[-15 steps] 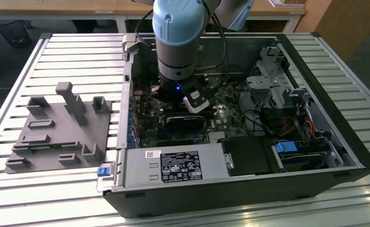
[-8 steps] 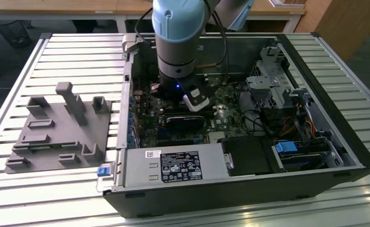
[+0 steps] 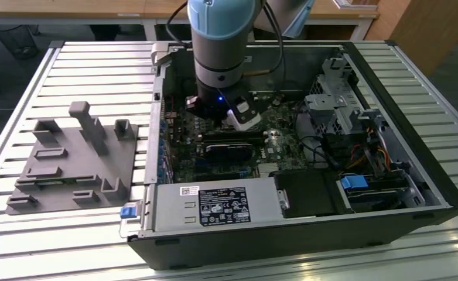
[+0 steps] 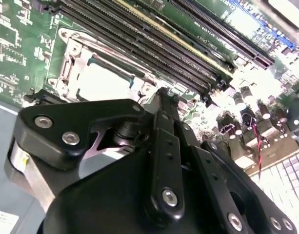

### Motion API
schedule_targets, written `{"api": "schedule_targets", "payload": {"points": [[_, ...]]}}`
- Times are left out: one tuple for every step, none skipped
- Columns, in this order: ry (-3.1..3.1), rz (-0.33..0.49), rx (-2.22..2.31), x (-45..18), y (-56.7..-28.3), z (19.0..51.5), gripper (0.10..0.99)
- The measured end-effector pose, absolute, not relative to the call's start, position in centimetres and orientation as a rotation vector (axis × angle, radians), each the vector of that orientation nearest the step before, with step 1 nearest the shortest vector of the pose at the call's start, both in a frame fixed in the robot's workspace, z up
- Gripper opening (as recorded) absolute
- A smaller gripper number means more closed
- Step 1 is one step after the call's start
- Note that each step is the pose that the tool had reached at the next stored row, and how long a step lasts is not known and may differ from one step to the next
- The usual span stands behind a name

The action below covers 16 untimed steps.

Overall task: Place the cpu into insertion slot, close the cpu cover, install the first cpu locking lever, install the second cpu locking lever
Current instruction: 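Install the second cpu locking lever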

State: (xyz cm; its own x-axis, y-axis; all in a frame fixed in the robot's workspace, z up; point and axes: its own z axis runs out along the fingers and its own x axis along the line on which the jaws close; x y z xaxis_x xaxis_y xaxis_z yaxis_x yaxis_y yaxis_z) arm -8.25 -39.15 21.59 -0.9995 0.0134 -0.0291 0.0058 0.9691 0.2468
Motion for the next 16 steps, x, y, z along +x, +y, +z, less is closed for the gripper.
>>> {"api": "schedule_targets", "payload": {"points": [[3.087,0.387,0.015,-8.3,-39.1,21.7,0.106],[3.087,0.387,0.015,-8.3,-39.1,21.9,0.106],[3.087,0.387,0.015,-8.3,-39.1,22.0,0.106],[3.087,0.387,0.015,-8.3,-39.1,22.1,0.106],[3.087,0.387,0.015,-8.3,-39.1,22.2,0.106],[3.087,0.387,0.015,-8.3,-39.1,22.3,0.106],[3.087,0.387,0.015,-8.3,-39.1,22.4,0.106],[3.087,0.387,0.015,-8.3,-39.1,22.4,0.106],[3.087,0.387,0.015,-8.3,-39.1,22.5,0.106],[3.087,0.387,0.015,-8.3,-39.1,22.5,0.106],[3.087,0.387,0.015,-8.3,-39.1,22.6,0.106],[3.087,0.387,0.015,-8.3,-39.1,22.6,0.106],[3.087,0.387,0.015,-8.3,-39.1,22.7,0.106],[3.087,0.387,0.015,-8.3,-39.1,22.7,0.106],[3.087,0.387,0.015,-8.3,-39.1,22.7,0.106],[3.087,0.387,0.015,-8.3,-39.1,22.8,0.106]]}}
